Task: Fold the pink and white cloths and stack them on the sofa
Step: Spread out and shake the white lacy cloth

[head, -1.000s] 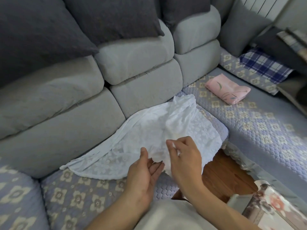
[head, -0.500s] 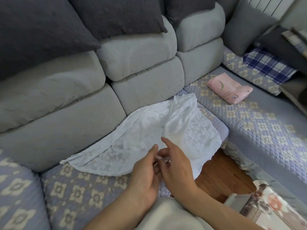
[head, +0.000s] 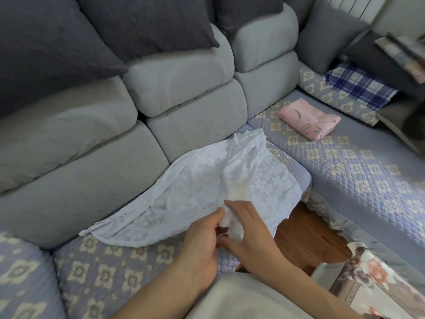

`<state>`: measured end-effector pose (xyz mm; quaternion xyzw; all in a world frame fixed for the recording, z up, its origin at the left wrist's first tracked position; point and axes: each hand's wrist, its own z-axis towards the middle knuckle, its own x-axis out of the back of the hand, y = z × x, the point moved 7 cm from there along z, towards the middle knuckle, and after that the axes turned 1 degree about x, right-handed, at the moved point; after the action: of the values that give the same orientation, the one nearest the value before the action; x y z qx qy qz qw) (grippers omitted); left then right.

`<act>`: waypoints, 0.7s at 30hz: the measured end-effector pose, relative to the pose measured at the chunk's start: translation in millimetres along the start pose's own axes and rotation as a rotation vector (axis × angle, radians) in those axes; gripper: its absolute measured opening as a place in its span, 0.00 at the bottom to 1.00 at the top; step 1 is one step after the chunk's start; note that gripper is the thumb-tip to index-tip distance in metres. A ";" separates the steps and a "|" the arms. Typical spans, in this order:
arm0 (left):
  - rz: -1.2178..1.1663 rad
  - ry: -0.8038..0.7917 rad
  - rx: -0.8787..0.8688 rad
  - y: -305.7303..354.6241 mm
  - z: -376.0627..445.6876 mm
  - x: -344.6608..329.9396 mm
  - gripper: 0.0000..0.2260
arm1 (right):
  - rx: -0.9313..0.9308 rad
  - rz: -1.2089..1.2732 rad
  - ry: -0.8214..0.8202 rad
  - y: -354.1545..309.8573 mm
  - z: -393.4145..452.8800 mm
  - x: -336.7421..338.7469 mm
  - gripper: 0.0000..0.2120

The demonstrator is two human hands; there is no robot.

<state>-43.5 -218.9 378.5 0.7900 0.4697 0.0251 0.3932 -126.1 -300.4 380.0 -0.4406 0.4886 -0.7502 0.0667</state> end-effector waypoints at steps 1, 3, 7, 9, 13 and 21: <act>0.066 -0.020 -0.009 -0.3 -0.9 -2.8 0.11 | 0.016 -0.048 0.060 0.5 0.9 2.7 0.24; 0.295 -0.055 -0.088 4.5 -2.2 -7.3 0.10 | 0.037 -0.097 0.161 3.5 4.7 13.8 0.17; 0.726 -0.068 -0.531 28.3 -0.7 -12.8 0.07 | -0.052 0.069 0.077 8.0 9.6 29.3 0.17; 0.862 -0.137 -0.796 35.1 -4.1 -21.6 0.06 | -0.127 0.185 0.038 3.8 10.5 38.8 0.16; 0.897 -0.274 -0.876 40.0 -5.6 -45.7 0.17 | -0.226 0.238 0.031 -2.0 17.5 71.9 0.12; 0.976 -0.478 -0.674 64.7 8.2 -70.9 0.03 | -0.216 0.185 0.141 -7.7 24.3 128.4 0.11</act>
<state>-32.9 -294.0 437.9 0.7298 -0.0783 0.1709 0.6573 -183.4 -380.9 465.8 -0.3447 0.6085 -0.7128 0.0533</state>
